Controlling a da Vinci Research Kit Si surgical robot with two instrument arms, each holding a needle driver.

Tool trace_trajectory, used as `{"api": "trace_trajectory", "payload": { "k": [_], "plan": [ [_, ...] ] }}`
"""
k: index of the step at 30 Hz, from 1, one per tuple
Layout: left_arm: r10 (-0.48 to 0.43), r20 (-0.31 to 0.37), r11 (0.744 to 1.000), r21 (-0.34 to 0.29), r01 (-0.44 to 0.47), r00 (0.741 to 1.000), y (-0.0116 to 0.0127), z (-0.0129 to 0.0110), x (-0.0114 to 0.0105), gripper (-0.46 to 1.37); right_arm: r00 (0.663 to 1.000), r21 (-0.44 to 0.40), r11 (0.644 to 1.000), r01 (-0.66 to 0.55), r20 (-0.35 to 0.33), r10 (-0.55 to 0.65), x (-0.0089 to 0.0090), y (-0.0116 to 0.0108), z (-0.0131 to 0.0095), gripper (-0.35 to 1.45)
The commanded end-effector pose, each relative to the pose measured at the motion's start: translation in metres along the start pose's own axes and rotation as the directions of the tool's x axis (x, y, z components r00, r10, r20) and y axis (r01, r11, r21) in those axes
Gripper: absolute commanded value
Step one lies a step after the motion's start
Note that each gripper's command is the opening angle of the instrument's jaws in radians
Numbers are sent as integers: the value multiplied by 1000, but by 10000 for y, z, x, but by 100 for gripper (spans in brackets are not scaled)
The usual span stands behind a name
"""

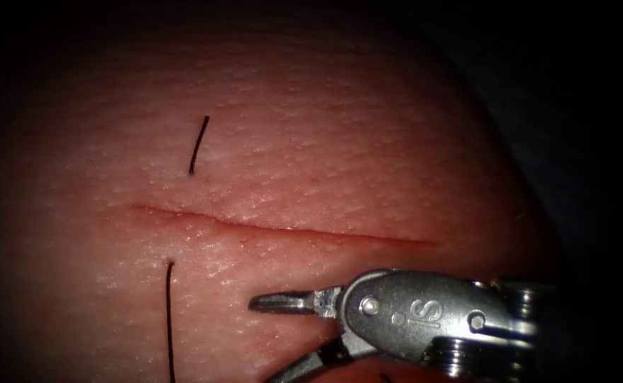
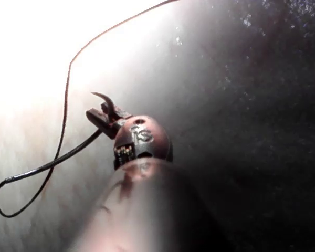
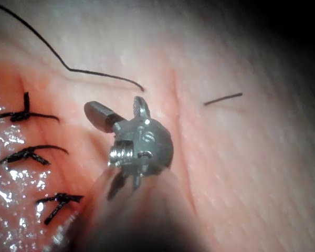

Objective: Wound Closure
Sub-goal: Adjust the short end with the right

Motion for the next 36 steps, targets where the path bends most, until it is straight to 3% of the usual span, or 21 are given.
{"api": "trace_trajectory", "payload": {
  "k": [1, 5, 10, 14, 23, 36],
  "plan": [
    [0, 1, 1000, -12, 0, 1000, 0, 0, 0, -35, 999, -28, 999, -36, -1, 36, 0, 6, 3, 117],
    [0, 1, 1000, -11, 0, 1000, 1, 1, 1, -35, 987, -143, 977, -161, -34, 157, 4, 46, 6, 117],
    [5, 2, 1000, -10, -5, 1000, 1, 1, 2, -35, 961, -219, 937, -272, -117, 251, 5, 78, 8, 114],
    [16, 3, 1000, -9, -16, 1000, 3, 5, 3, -35, 943, -249, 911, -329, -143, 301, -2, 98, 23, 112],
    [40, -8, 999, -3, -40, 999, 15, 21, 16, -35, 911, -271, 872, -408, -185, 369, -19, 124, 67, 112],
    [47, -19, 999, -10, -47, 999, 26, 29, 21, -35, 877, -313, 821, -478, -218, 428, -28, 152, 116, 111]
  ]
}}
